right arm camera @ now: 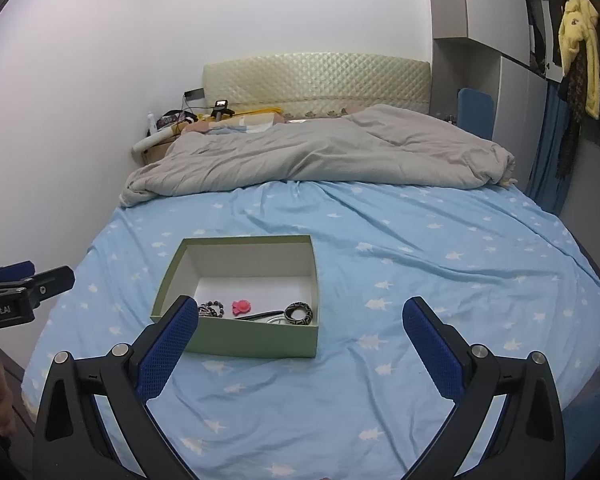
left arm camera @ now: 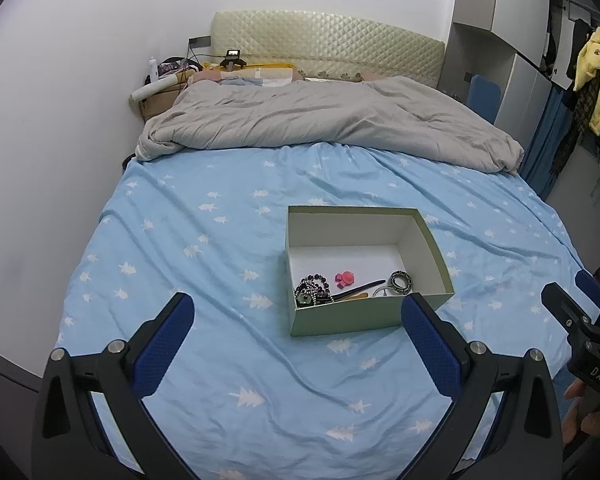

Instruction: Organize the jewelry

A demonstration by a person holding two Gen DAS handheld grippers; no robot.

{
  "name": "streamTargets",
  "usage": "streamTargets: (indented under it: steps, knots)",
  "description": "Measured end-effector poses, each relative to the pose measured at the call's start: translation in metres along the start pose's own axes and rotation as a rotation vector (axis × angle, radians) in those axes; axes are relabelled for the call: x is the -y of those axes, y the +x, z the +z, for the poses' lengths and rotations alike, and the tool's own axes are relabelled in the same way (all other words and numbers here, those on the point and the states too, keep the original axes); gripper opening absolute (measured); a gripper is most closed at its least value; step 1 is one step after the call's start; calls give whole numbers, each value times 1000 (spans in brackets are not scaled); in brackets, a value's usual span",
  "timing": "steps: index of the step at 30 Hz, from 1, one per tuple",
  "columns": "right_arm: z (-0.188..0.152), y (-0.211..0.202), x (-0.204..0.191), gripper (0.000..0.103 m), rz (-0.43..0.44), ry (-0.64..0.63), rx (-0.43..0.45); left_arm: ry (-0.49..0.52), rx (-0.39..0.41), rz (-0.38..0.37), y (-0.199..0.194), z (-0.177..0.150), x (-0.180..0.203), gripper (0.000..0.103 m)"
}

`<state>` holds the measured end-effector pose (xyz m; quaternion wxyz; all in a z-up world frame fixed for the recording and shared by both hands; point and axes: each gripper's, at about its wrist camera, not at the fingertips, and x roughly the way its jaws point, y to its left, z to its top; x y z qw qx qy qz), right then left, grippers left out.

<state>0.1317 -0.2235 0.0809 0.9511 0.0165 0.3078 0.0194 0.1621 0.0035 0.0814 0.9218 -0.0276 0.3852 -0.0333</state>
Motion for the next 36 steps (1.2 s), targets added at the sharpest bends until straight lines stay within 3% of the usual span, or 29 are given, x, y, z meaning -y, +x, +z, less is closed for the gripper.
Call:
streamTargets:
  steps: [36]
  knots:
    - [-1,0,-3,103,1,-10,-1,-5,5,-11,-11,-6,2,103]
